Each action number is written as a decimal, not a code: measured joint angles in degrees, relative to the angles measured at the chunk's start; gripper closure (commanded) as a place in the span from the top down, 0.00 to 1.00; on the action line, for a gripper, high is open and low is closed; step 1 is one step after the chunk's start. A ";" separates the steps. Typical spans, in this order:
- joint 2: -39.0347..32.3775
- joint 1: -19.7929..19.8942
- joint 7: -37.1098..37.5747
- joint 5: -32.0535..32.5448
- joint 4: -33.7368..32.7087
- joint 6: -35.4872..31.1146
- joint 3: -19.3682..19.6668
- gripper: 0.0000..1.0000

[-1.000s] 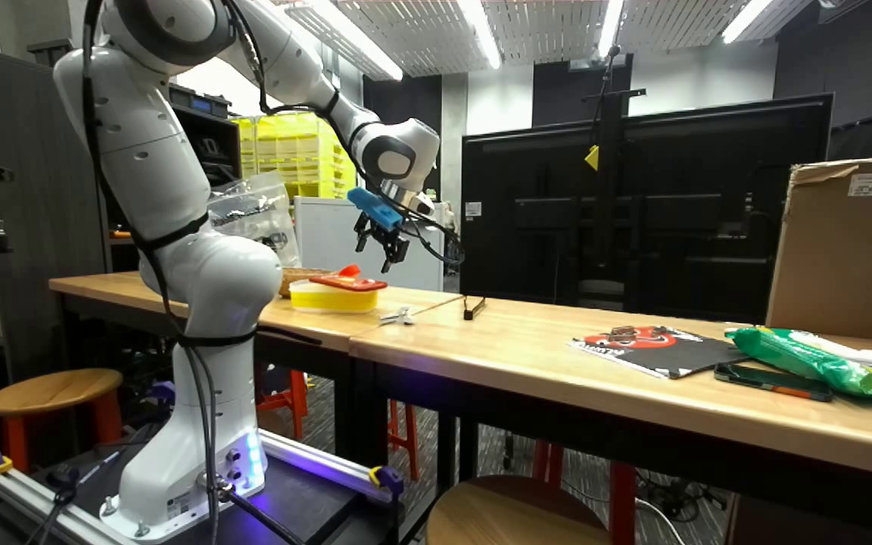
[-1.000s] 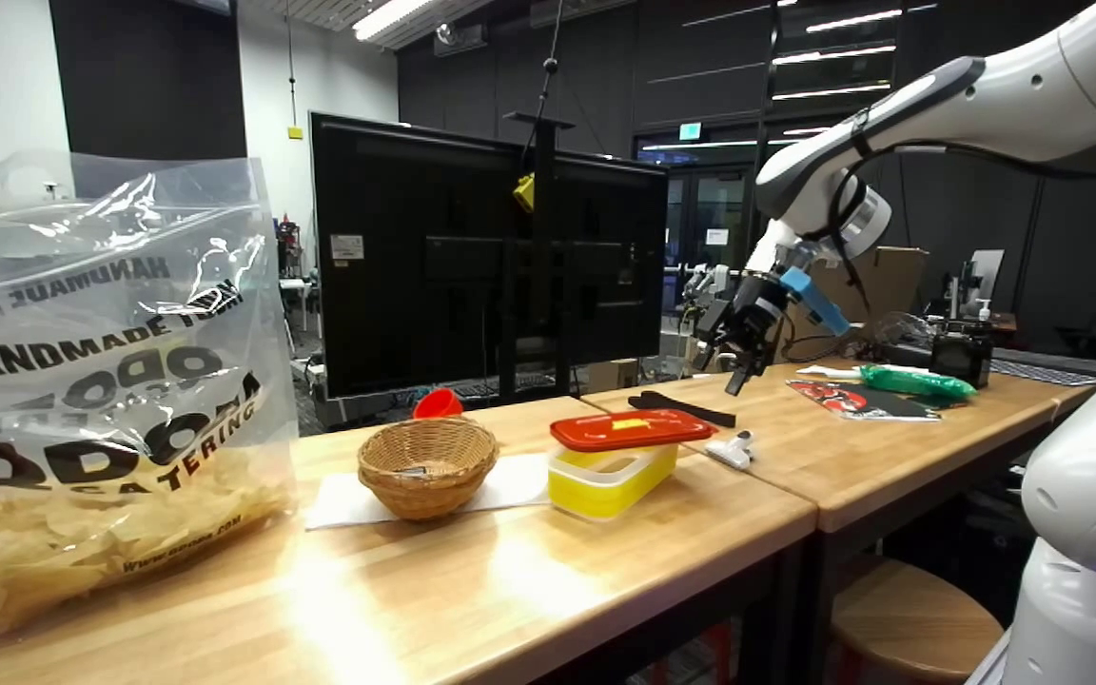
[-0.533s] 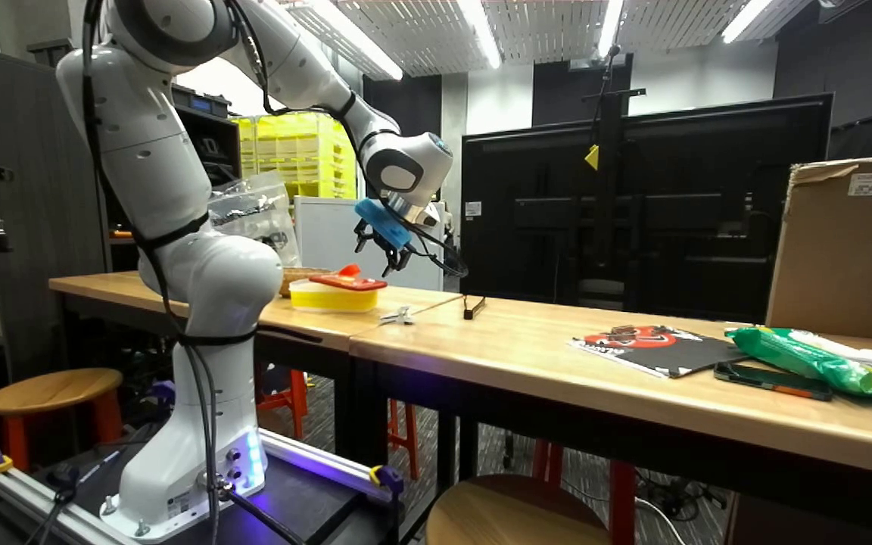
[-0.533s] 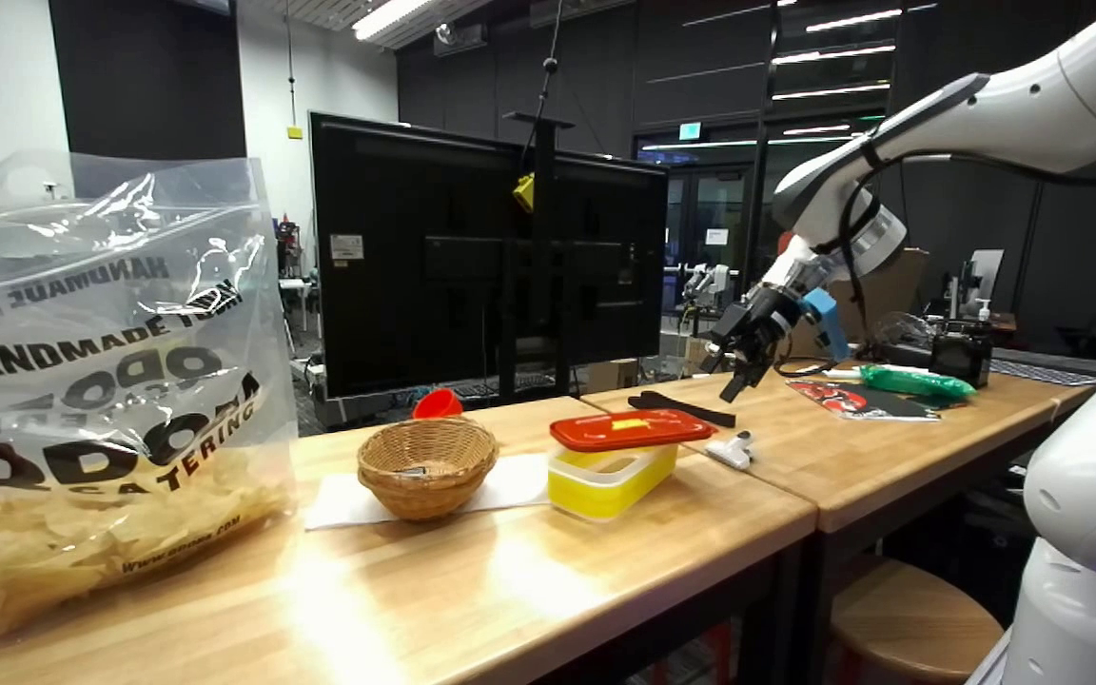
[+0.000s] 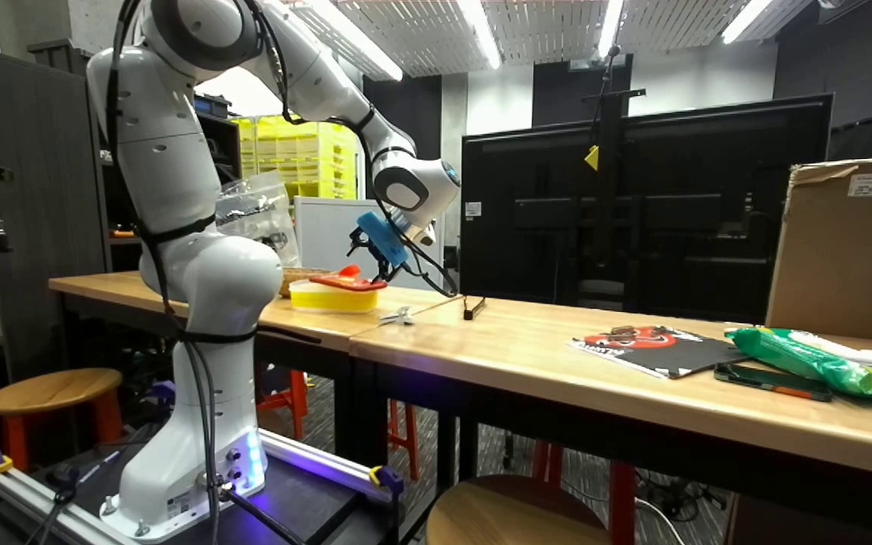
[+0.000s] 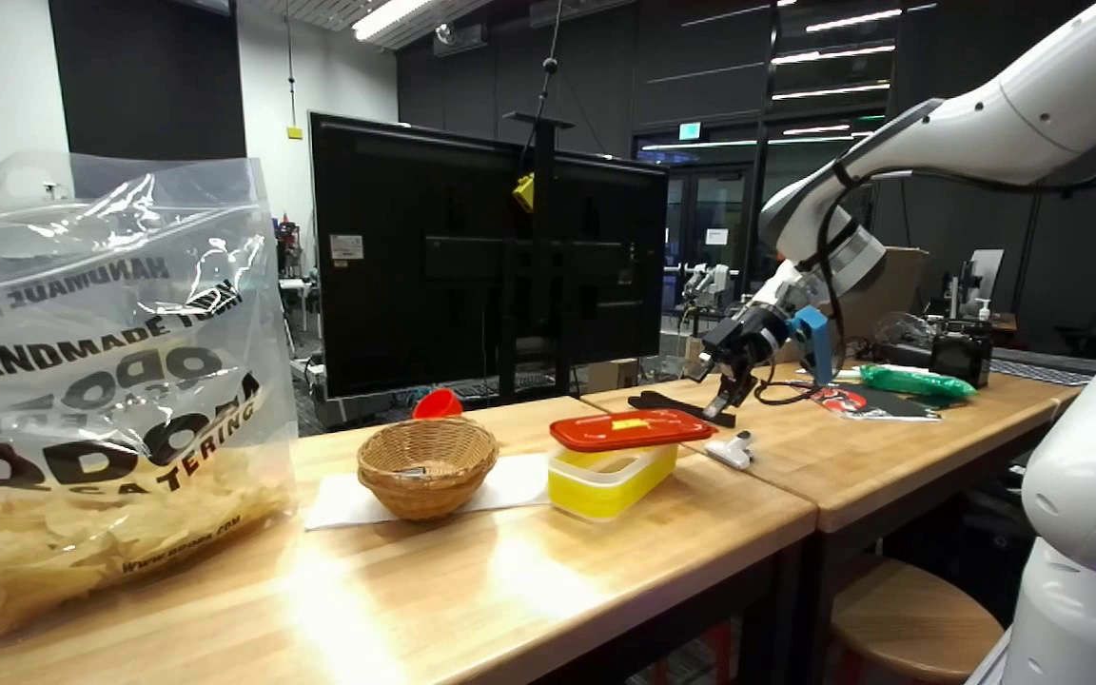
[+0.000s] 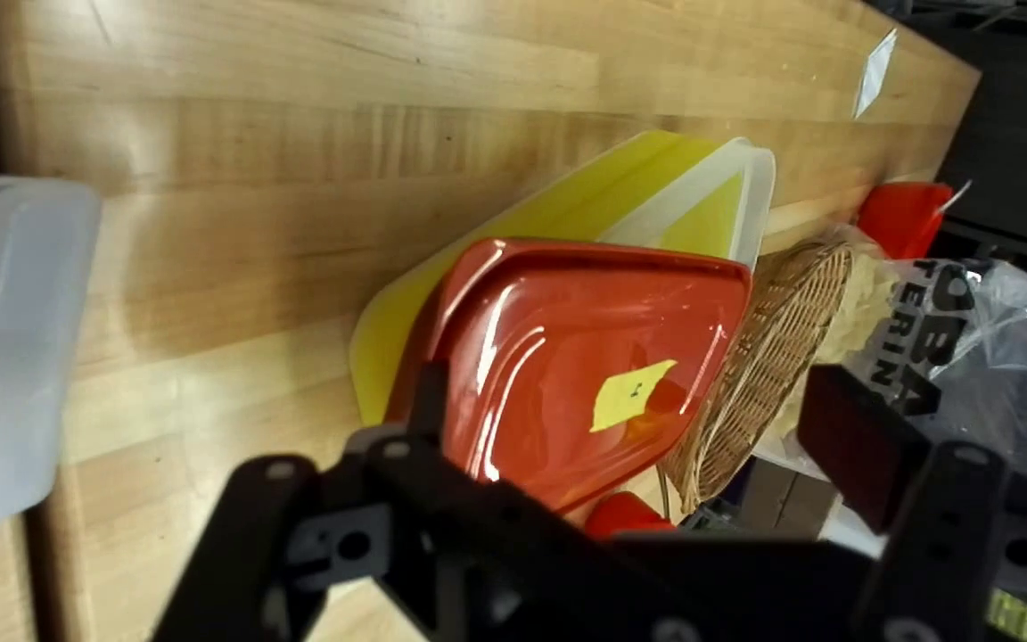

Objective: Pick up the red lunch box lid and put it fully on the table

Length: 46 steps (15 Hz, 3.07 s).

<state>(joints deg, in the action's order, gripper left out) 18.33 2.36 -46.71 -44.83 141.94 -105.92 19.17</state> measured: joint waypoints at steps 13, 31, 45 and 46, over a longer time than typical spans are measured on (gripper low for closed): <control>-2.95 4.70 7.17 0.78 -3.11 0.55 -4.22 1.00; -10.00 5.47 5.14 0.61 -5.37 3.30 -5.10 0.61; -10.48 5.50 4.90 0.58 -7.44 4.01 -5.29 0.05; -10.49 5.50 4.78 0.56 -7.66 4.05 -5.29 0.05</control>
<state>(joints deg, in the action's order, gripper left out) 7.84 7.85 -41.94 -44.28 134.28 -101.87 13.88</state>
